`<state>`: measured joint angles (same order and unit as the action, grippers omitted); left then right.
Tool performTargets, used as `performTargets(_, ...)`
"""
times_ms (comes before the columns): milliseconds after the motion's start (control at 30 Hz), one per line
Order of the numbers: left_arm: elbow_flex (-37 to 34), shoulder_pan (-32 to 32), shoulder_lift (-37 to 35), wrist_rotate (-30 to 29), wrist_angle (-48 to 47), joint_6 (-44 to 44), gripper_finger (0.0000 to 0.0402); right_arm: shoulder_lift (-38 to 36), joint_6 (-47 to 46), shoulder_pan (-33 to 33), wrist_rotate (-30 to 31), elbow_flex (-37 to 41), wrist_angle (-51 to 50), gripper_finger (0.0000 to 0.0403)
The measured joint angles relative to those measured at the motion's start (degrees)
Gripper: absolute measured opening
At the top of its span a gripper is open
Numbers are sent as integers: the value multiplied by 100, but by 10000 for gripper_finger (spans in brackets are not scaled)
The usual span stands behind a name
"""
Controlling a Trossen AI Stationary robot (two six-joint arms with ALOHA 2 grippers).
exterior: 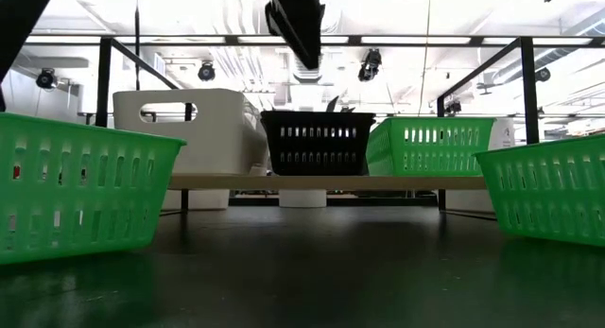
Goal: Stack baskets on shelf by color
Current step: Stack the right green bin on top of the other green bin on the shelf
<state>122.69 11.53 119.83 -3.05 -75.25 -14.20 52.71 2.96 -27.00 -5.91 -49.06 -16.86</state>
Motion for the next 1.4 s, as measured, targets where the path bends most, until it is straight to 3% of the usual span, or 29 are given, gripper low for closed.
performTargets(300,245,33,-75,-55,272,547,118,0,0,0,0,0,-88,173)
performTargets(600,-299,284,-70,-338,1076,887,118,0,13,1,0,2,-136,173)
performTargets(833,-341,916,-306,-363,1299,1014,80,0,221,0,81,2,-76,173)
performTargets(900,-461,1143,-409,-593,1506,1031,68,0,222,1,314,2,44,173)
performTargets(1067,-792,1651,-555,-1825,1834,1021,46,62,124,2,1012,-12,301,173)
performTargets(1167,-1056,1838,-717,-2298,2100,1039,41,225,-132,-29,1092,-140,261,173)
performTargets(1400,-2110,1924,-1237,-2453,2636,1269,40,979,-1488,-173,1111,-1224,-653,173)
